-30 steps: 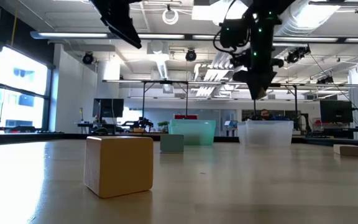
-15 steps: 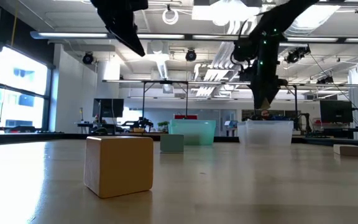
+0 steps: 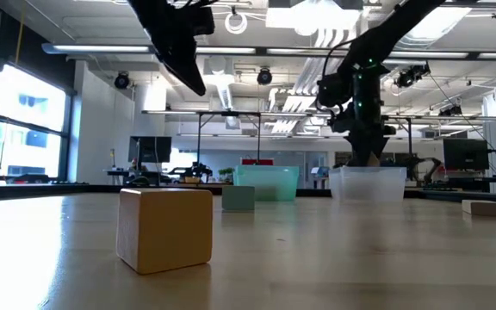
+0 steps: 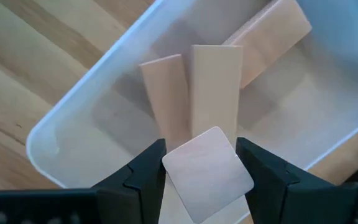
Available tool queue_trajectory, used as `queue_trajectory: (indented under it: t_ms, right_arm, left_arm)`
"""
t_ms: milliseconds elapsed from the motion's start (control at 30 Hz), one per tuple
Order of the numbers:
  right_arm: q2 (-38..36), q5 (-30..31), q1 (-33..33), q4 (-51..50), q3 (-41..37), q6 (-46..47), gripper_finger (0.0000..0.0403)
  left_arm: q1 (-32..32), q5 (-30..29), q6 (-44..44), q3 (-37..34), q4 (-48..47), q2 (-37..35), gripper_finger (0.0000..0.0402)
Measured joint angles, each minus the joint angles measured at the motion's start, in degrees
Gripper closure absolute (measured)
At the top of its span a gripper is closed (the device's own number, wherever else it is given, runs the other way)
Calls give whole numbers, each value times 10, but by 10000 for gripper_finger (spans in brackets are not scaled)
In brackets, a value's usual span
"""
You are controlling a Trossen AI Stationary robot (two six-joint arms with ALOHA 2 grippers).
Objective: Sort & place blocks by color
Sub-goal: Put the brown block into the transparent bin, then put the light blue block into the orange bin
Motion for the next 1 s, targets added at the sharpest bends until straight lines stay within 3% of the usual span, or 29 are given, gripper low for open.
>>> queue_trajectory:
  t_ms: [300, 533, 767, 1000]
  right_arm:
    - [0, 4, 1, -2, 0, 3, 216]
    - [-2, -1, 3, -9, 0, 11, 214]
    - [-24, -1, 19, -34, 0, 40, 213]
    - [-91, 1, 46, -33, 0, 69, 212]
  left_arm:
    - [5, 5, -25, 0, 25, 0, 194]
    - [4, -4, -21, 0, 30, 0, 168]
    - [4, -91, -30, 0, 41, 0, 143]
    - [1, -33, -28, 0, 44, 0, 144]
